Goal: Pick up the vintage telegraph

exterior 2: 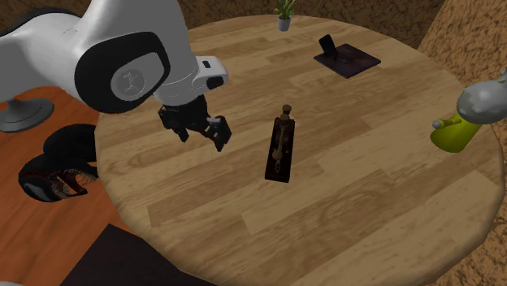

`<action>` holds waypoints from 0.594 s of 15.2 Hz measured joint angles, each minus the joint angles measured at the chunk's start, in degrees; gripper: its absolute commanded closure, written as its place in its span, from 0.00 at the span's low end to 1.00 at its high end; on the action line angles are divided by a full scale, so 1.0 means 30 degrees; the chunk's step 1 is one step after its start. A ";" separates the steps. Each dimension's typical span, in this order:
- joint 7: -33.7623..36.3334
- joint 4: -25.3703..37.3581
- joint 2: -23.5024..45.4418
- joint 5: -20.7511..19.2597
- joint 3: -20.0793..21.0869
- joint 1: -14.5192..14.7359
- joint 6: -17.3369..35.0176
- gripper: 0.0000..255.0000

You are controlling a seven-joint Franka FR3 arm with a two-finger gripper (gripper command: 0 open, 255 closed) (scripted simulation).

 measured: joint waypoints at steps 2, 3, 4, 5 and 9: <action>-0.0807 0.1051 0.1351 0.0271 -0.0677 -0.0020 0.0364 0.00; -0.1136 0.1589 0.2058 0.0468 -0.0948 -0.0002 0.0554 0.00; -0.1571 0.2129 0.2804 0.0690 -0.1285 -0.0019 0.0770 0.00; -0.1905 0.2675 0.3464 0.0929 -0.1529 -0.0018 0.0873 0.00; -0.3757 0.5193 0.6413 0.2203 -0.2724 -0.0282 0.1193 0.00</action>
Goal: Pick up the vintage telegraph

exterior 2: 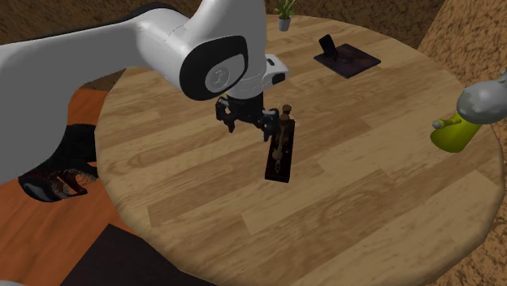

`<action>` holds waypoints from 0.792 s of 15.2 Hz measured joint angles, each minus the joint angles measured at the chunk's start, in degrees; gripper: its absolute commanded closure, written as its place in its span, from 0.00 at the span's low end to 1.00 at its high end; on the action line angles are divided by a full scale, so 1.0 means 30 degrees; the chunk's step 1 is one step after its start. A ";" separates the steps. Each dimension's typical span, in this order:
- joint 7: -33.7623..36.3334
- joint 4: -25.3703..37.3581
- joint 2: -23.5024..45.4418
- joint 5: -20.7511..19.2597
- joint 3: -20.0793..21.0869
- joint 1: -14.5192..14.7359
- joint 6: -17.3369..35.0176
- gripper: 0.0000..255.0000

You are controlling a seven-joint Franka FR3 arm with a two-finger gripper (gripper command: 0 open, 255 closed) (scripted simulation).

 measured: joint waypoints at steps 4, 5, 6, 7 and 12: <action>-0.1710 0.2995 0.3114 0.1668 -0.0803 -0.0554 -0.0211 0.00; -0.2080 0.3862 0.4063 0.2176 -0.0914 -0.0745 -0.0250 0.00; -0.2556 0.4729 0.4890 0.2652 -0.1061 -0.1052 -0.0437 0.00; -0.2854 0.5776 0.5706 0.3095 -0.1124 -0.1311 -0.0776 0.00; -0.3311 0.5591 0.6586 0.3619 -0.1105 -0.1548 0.0166 0.00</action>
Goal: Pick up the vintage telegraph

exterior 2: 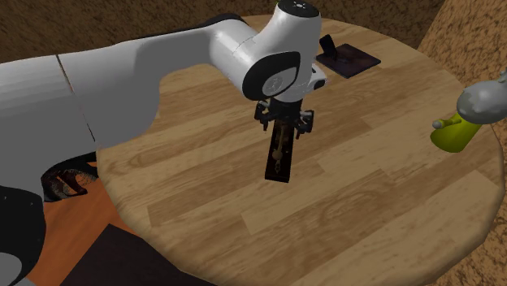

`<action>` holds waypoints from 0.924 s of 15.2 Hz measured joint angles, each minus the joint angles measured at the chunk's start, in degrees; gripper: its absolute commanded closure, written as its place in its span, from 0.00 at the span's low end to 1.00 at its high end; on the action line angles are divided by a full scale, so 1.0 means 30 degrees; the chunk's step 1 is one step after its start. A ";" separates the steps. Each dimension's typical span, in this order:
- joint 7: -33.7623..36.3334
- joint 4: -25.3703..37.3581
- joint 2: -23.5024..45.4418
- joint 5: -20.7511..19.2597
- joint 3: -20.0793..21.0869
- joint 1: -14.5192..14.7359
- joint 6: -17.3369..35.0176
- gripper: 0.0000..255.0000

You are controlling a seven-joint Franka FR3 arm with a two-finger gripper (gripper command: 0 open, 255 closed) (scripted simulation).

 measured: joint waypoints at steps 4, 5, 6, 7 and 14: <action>-0.0141 -0.0739 0.0030 0.0056 0.0009 0.0003 0.0754 0.00; -0.0148 -0.0793 0.0037 0.0062 0.0012 0.0006 0.0817 1.00; -0.0154 -0.0811 0.0047 0.0068 0.0013 0.0004 0.0846 1.00; -0.0156 -0.0814 0.0055 0.0072 0.0014 0.0003 0.0856 1.00; -0.0159 -0.0810 0.0065 0.0075 0.0012 0.0000 0.0864 1.00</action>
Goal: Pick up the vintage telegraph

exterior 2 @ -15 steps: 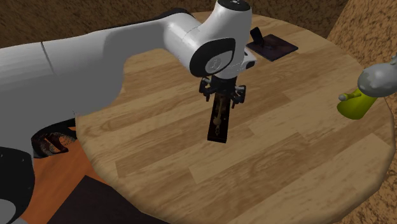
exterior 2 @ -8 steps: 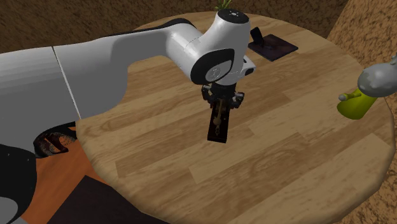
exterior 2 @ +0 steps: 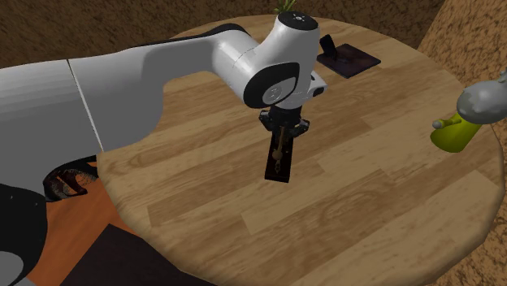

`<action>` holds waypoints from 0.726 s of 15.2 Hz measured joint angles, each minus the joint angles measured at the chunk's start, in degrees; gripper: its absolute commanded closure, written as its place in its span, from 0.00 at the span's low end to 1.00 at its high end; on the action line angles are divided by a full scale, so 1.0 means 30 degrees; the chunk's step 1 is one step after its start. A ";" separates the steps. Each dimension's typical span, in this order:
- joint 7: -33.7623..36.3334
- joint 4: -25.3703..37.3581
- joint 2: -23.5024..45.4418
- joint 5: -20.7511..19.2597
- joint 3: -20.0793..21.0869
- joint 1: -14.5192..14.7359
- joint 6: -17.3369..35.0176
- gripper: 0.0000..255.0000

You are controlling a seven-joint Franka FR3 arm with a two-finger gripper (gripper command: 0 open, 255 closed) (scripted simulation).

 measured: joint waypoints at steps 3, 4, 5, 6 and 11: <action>0.0049 0.0314 0.0008 -0.0017 -0.0003 -0.0007 -0.0311 1.00; 0.0037 0.0487 -0.0022 -0.0031 -0.0022 -0.0036 -0.0519 1.00; 0.0079 0.0698 -0.0062 -0.0060 -0.0031 -0.0037 -0.0761 1.00; 0.0130 0.0889 -0.0102 -0.0087 -0.0033 -0.0029 -0.0984 1.00; 0.0222 0.2299 0.0013 -0.0076 -0.0075 -0.0149 -0.2284 1.00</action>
